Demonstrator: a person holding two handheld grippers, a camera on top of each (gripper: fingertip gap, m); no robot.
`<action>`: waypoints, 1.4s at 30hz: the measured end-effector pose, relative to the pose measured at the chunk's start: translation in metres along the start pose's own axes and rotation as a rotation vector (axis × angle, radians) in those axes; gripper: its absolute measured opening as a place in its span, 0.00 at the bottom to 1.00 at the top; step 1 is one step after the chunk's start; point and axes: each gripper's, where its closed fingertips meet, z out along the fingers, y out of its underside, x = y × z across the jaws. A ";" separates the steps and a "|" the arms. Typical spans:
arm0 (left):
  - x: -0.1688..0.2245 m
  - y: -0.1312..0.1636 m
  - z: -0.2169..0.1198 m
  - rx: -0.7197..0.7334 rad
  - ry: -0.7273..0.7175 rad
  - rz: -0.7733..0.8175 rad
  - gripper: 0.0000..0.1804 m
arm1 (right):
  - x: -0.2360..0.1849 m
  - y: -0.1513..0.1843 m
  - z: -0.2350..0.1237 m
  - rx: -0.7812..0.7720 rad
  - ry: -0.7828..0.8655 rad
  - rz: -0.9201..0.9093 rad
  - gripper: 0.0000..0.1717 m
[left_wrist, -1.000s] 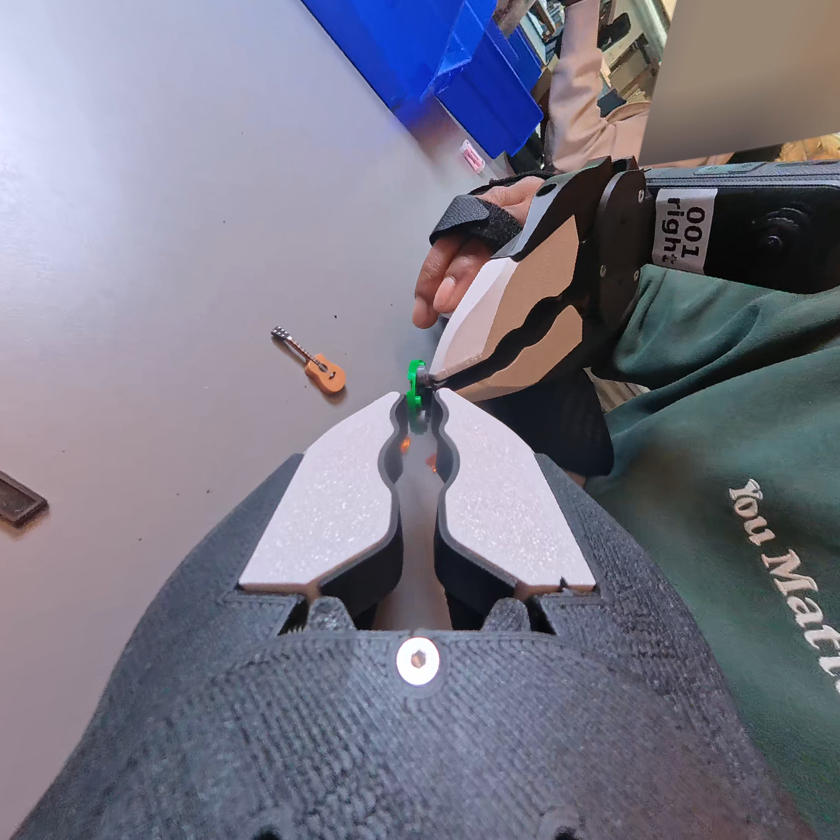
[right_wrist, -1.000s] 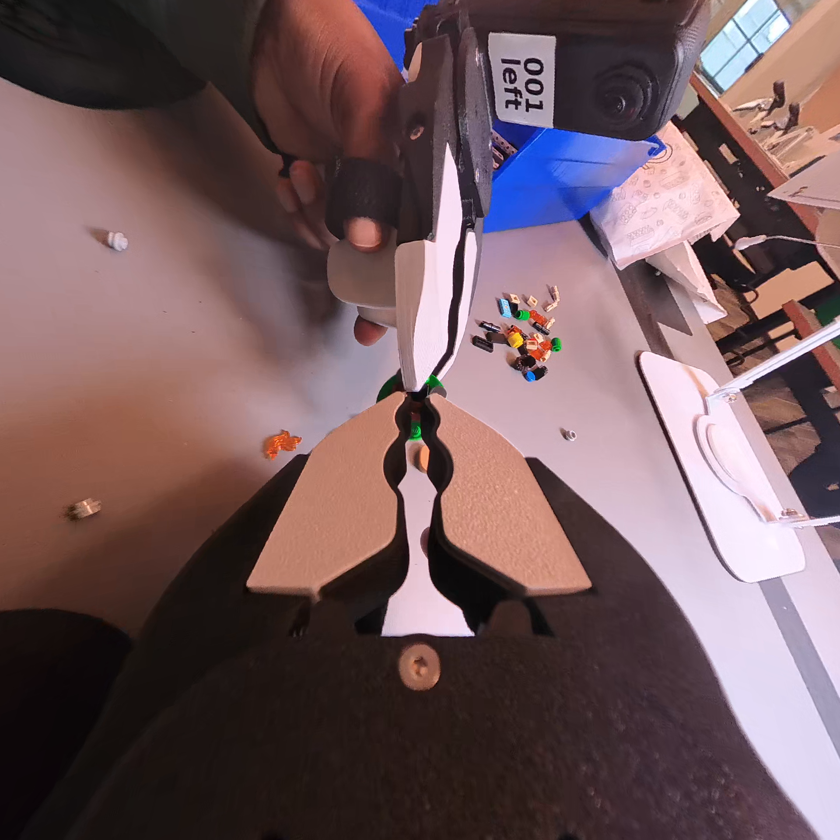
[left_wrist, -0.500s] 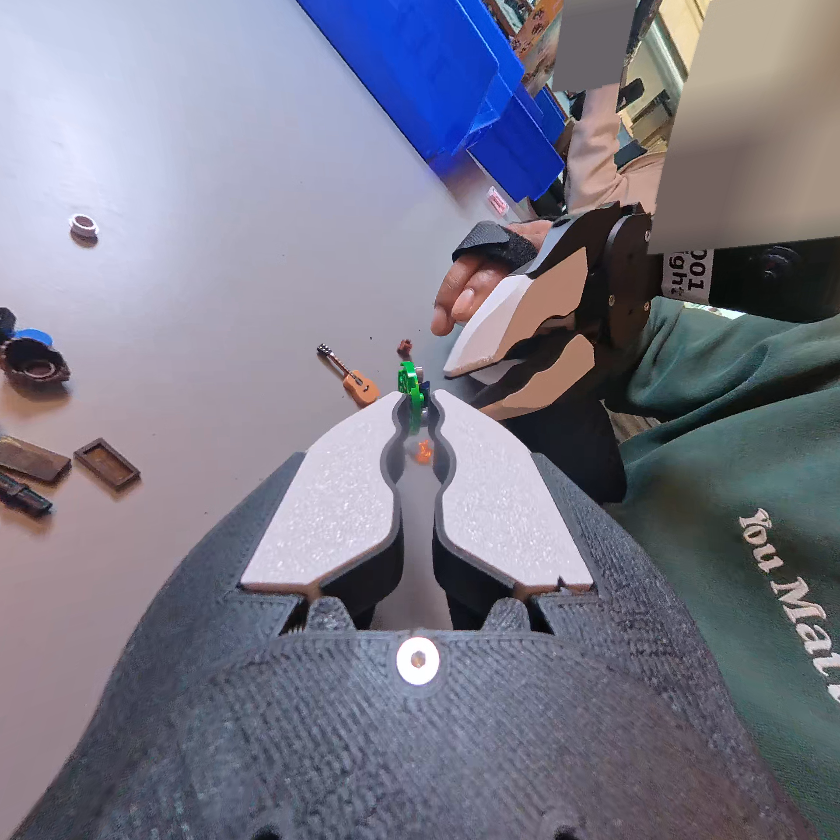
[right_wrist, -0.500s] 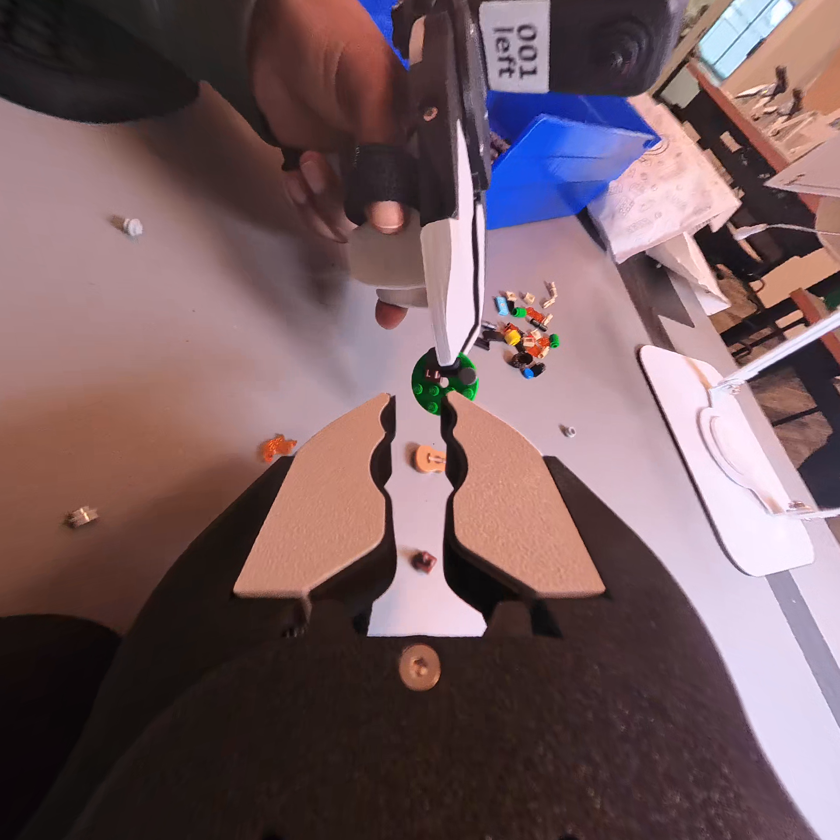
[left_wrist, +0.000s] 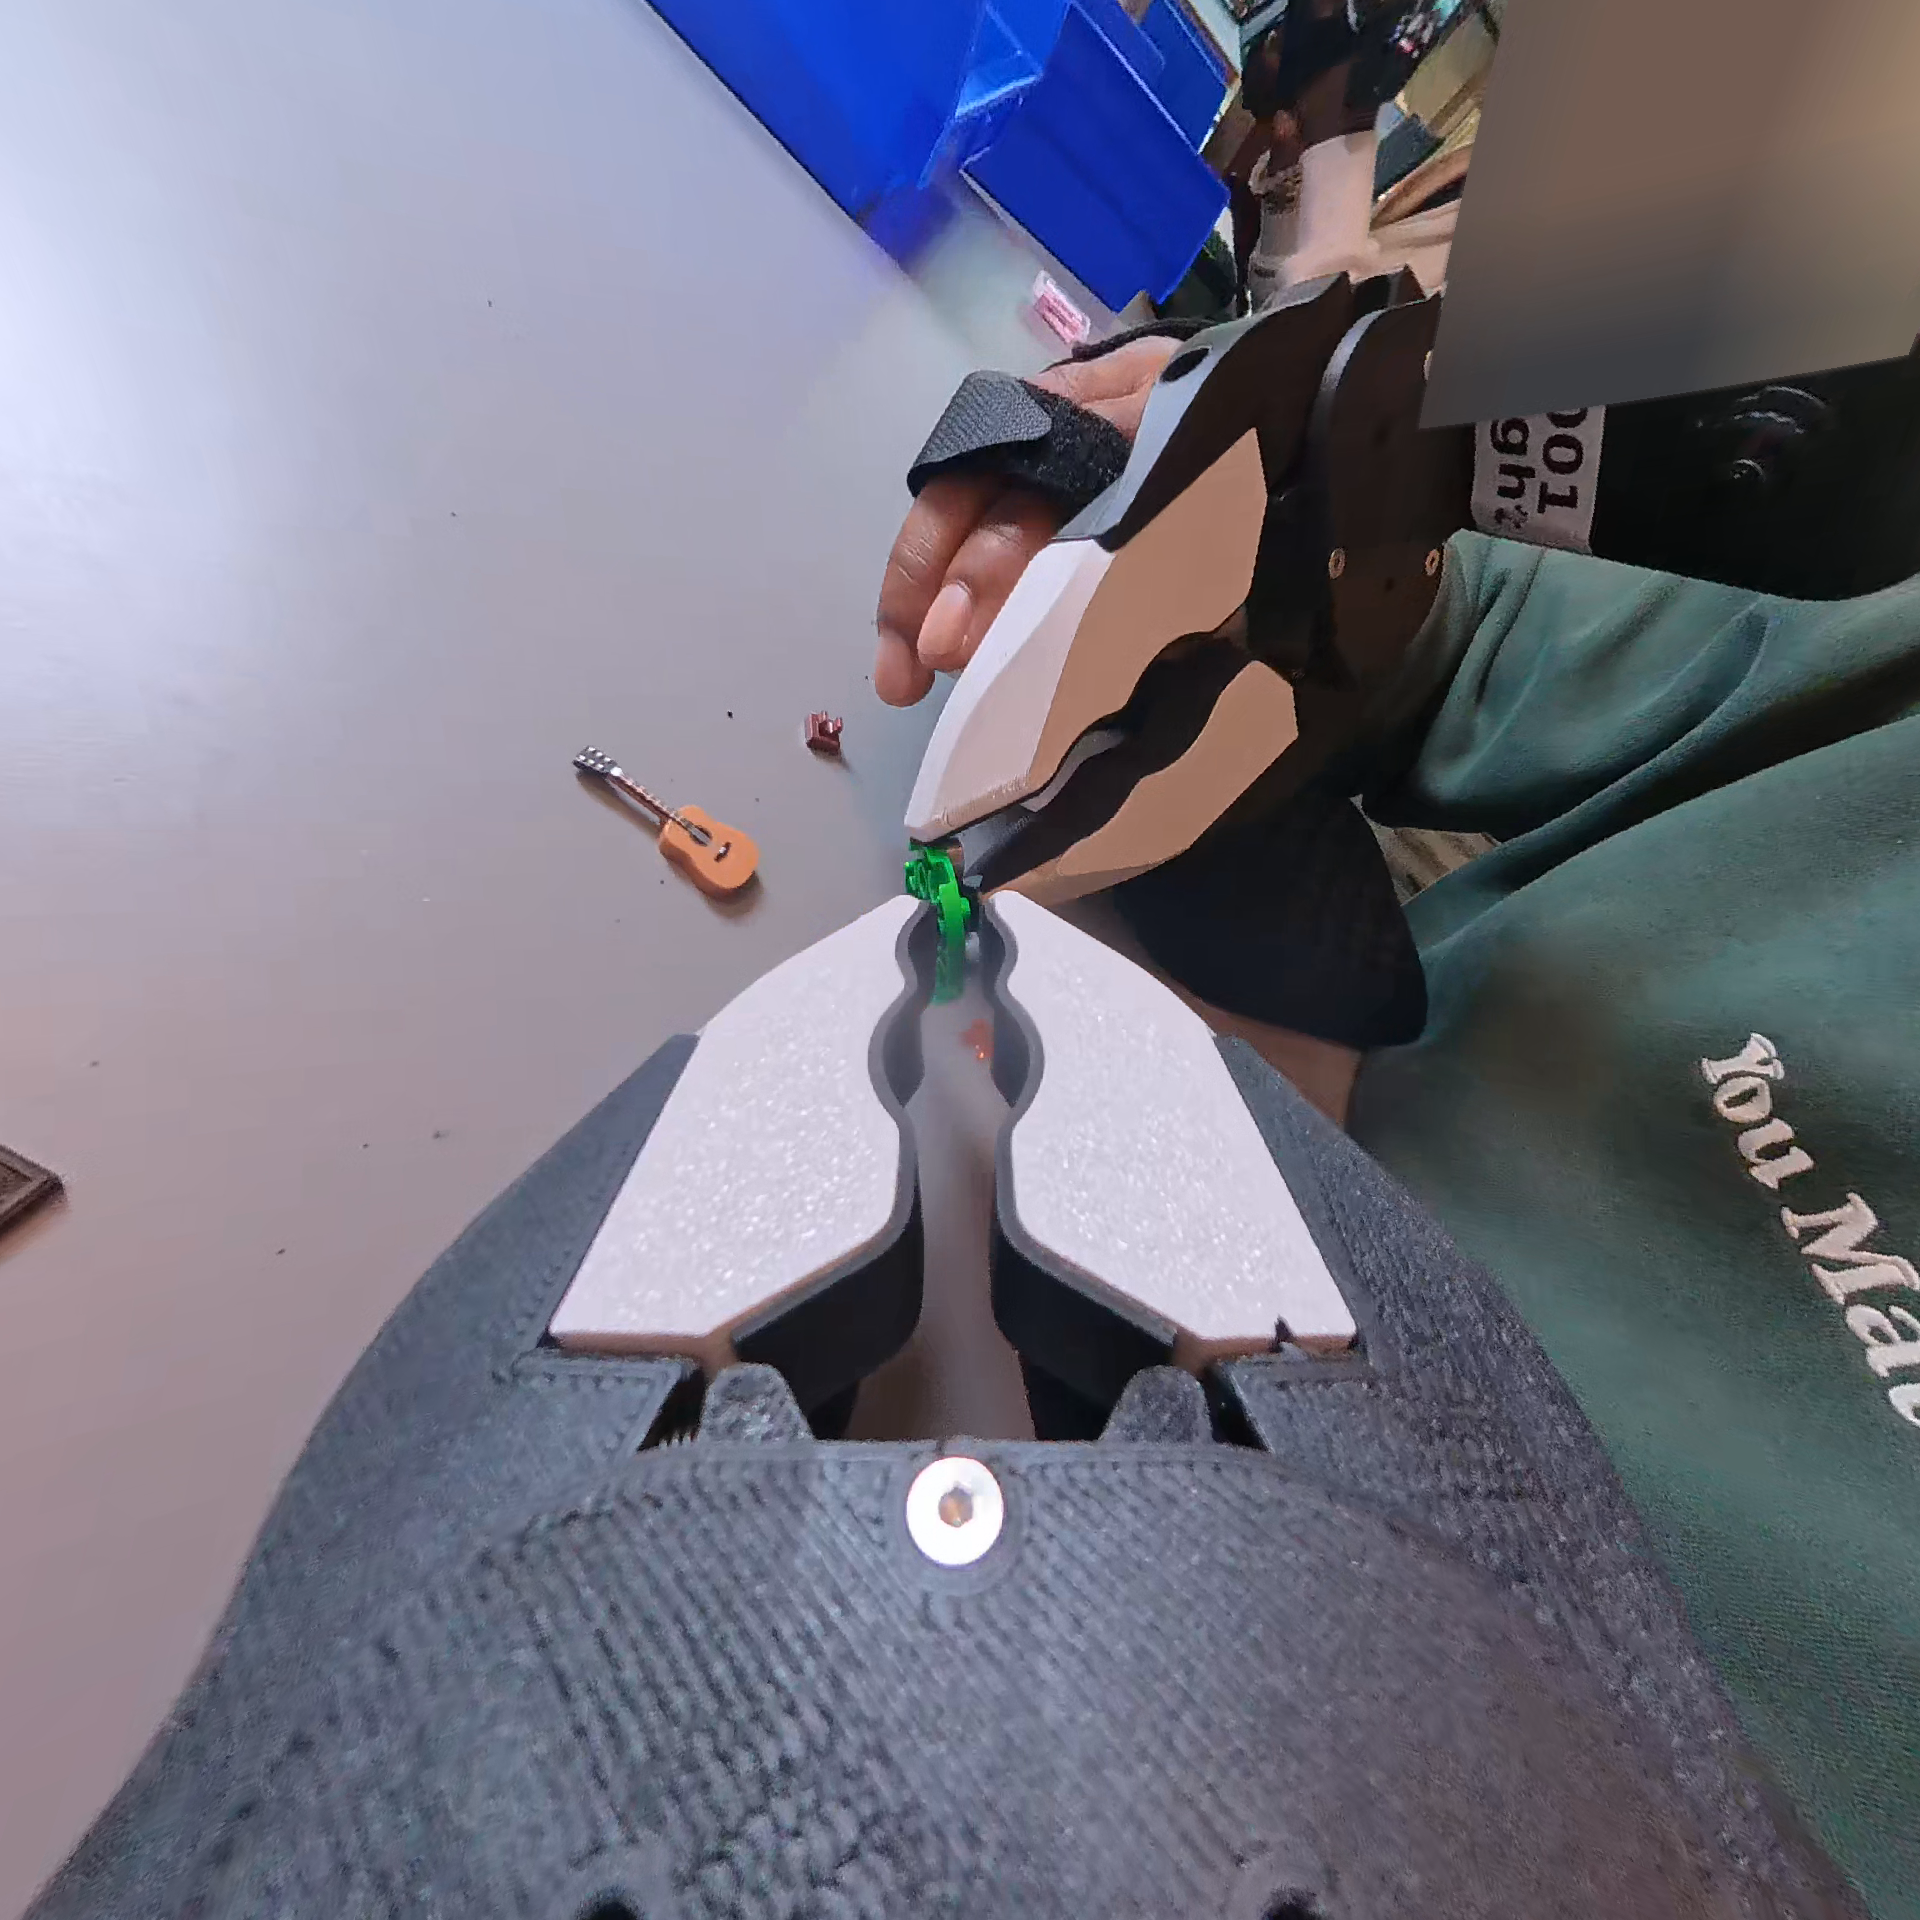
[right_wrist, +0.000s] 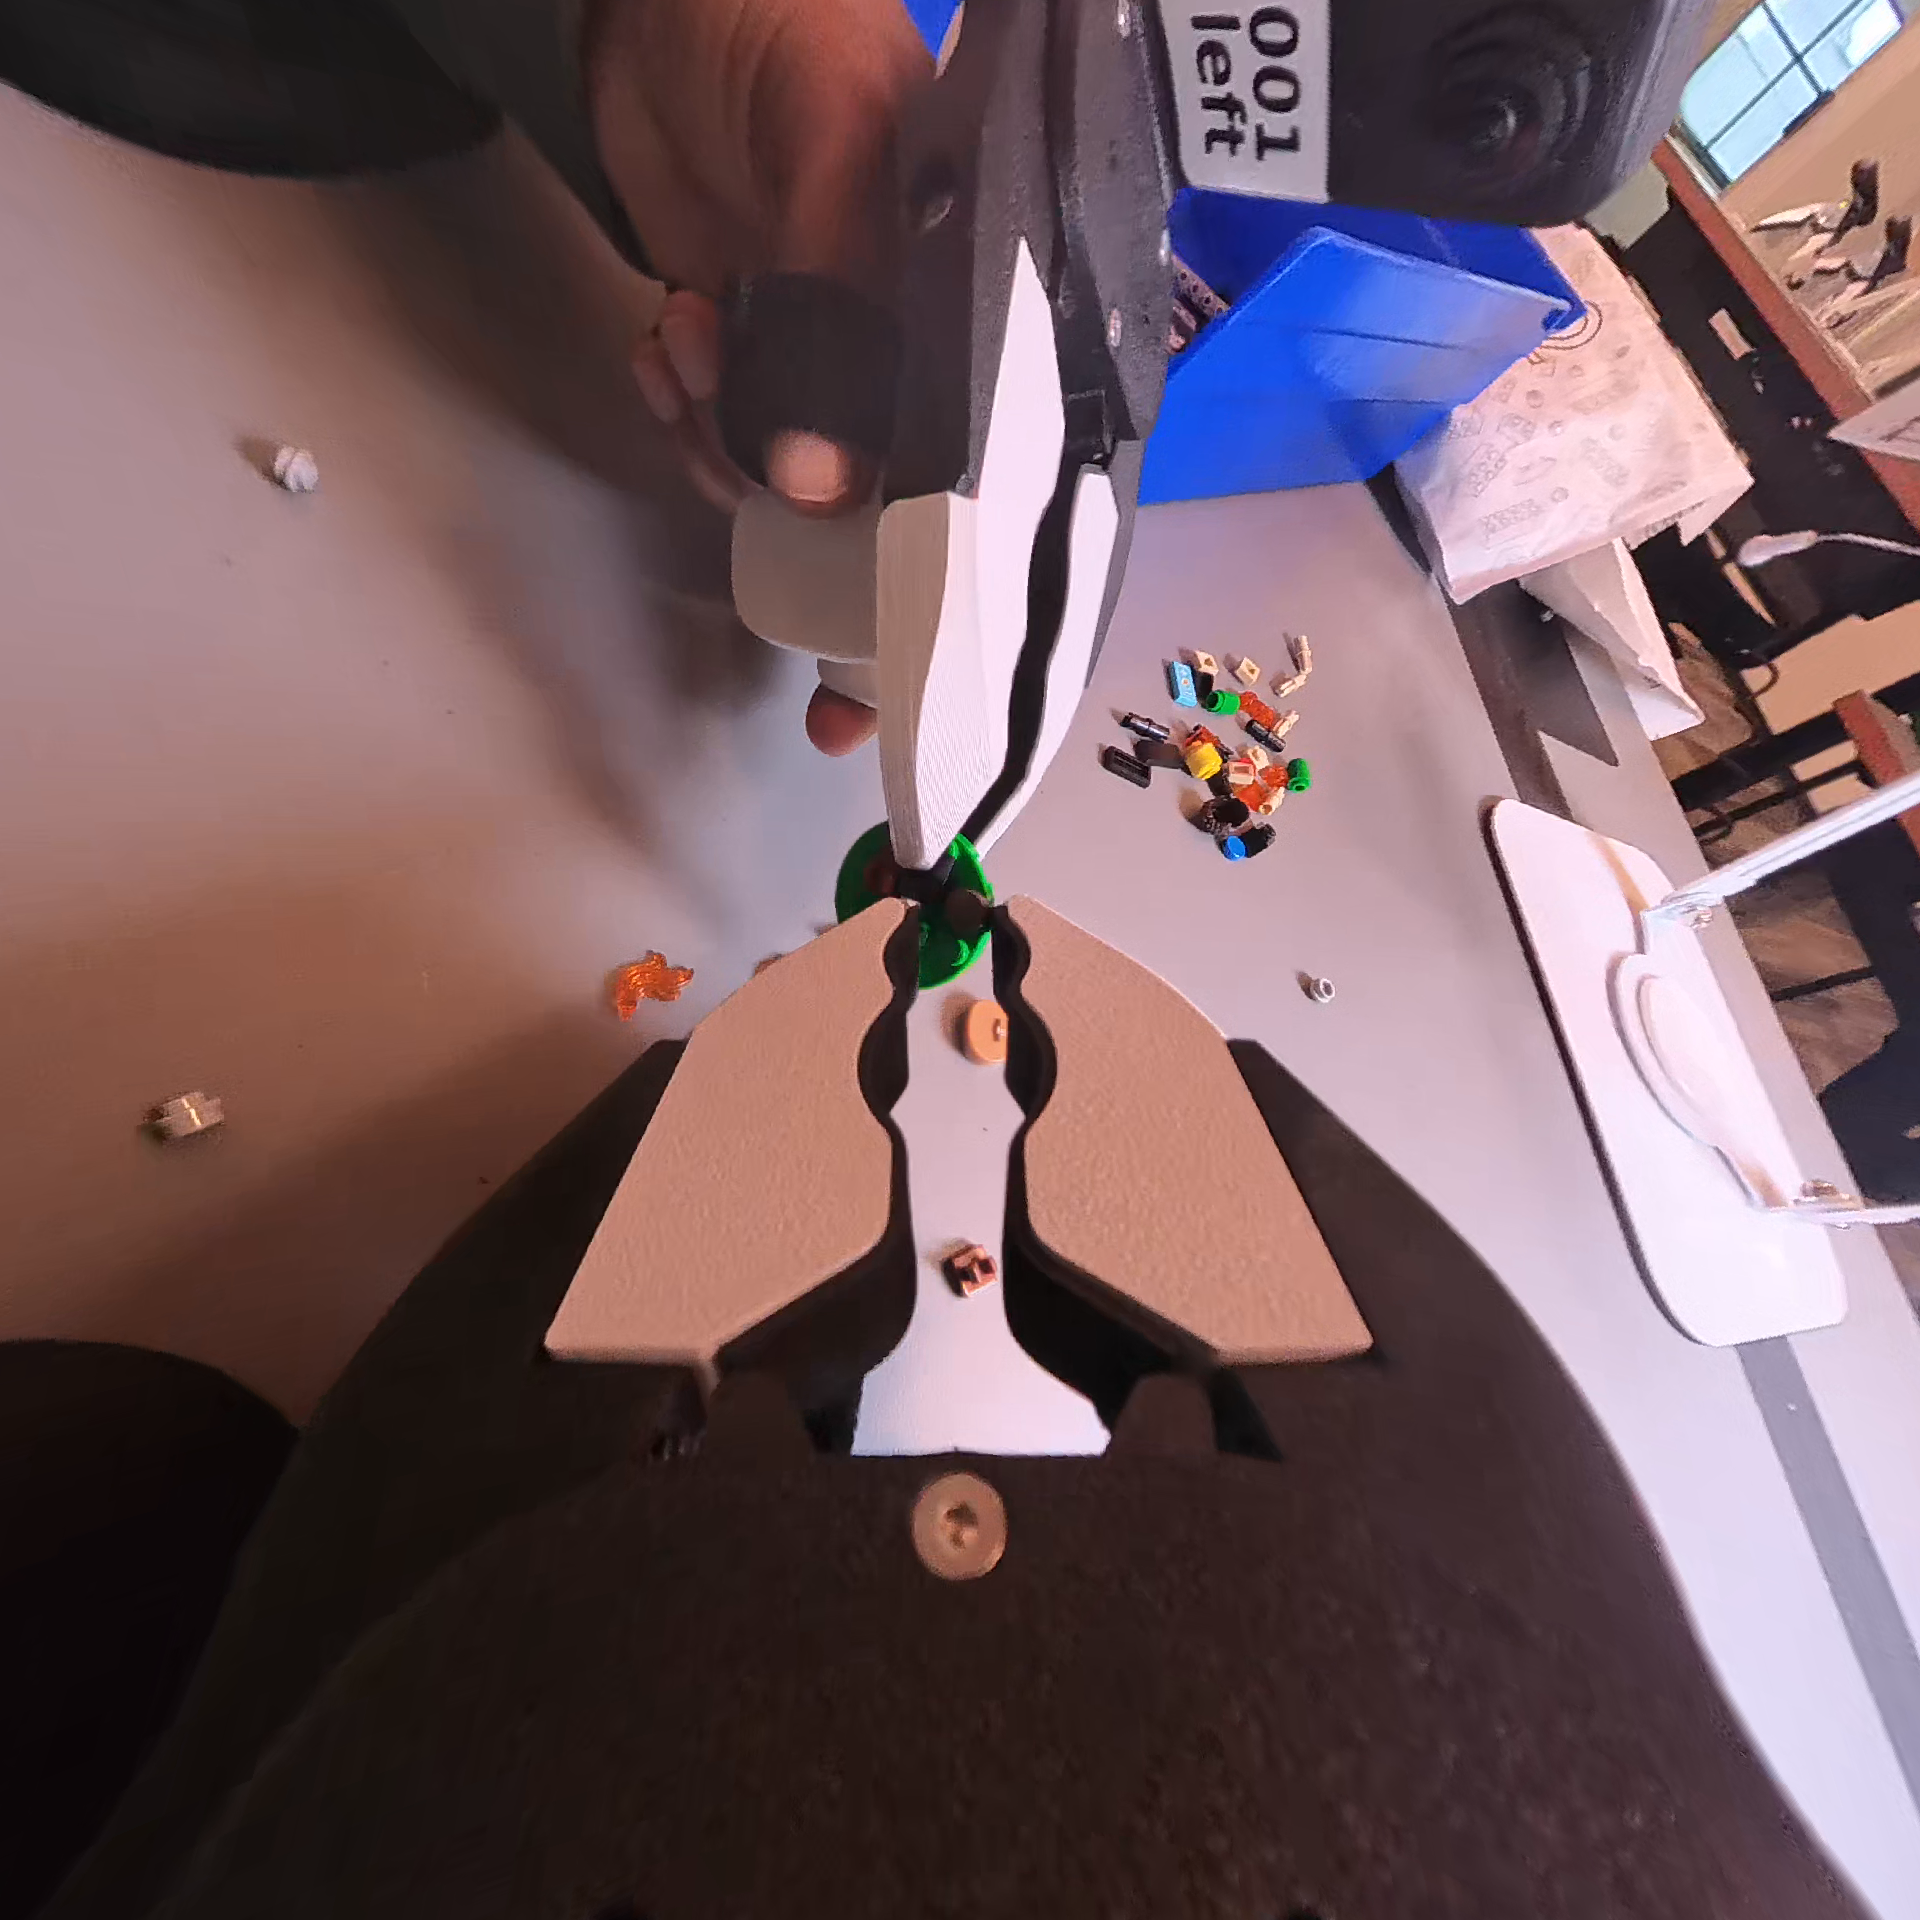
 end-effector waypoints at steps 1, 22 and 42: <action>0.000 -0.001 0.000 0.001 -0.003 0.001 0.04 | 0.000 -0.001 0.000 -0.007 0.018 -0.030 0.08; -0.013 -0.002 0.000 0.040 0.035 -0.196 0.04 | -0.001 -0.001 -0.004 -0.070 0.213 -0.454 0.03; -0.003 -0.021 -0.005 0.180 0.180 -0.368 0.04 | 0.011 -0.011 0.000 -0.026 0.240 -0.191 0.10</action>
